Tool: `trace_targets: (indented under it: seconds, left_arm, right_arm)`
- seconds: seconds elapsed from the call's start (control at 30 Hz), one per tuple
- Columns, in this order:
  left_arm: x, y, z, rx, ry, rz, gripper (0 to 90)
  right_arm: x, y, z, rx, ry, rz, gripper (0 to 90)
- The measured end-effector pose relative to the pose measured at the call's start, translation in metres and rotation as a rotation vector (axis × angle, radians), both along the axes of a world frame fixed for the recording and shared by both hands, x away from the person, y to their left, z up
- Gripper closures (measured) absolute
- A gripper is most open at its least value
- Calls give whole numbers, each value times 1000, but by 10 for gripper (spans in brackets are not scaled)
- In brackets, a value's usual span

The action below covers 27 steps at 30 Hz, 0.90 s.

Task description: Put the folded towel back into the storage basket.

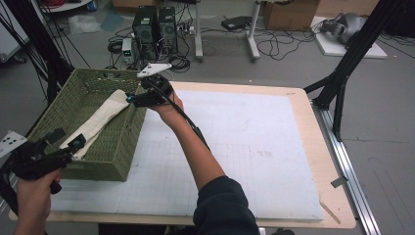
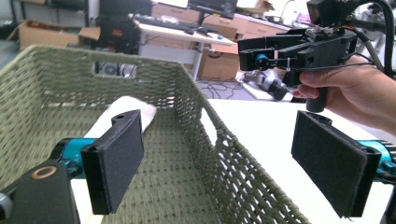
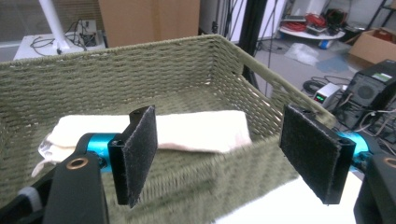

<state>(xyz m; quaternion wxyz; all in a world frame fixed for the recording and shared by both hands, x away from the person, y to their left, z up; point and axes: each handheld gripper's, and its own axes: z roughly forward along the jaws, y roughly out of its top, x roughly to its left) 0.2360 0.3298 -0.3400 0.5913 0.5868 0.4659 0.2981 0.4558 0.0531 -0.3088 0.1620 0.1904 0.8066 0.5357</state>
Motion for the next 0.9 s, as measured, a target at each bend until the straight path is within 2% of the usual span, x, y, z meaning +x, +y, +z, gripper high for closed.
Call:
trace_targets:
  seconds: [0.2, 0.4, 0.5, 0.63, 0.9]
  left_arm:
    - [4, -9, 0, 28, -30, -39, 174]
    - [8, -18, -1, 25, 8, -78, 169]
    - [11, -23, -2, 24, 12, -97, 166]
    - [13, -31, -1, 11, 6, -125, 166]
    - [19, -47, 2, 17, -10, -190, 167]
  right_arm:
    - [-8, -32, 0, 6, -10, -30, 254]
    - [-16, -69, 0, 25, -11, -67, 238]
    - [-20, -87, 1, 39, -14, -87, 219]
    - [-27, -109, 0, 40, -18, -113, 197]
    - [-40, -143, -4, 47, -11, -151, 160]
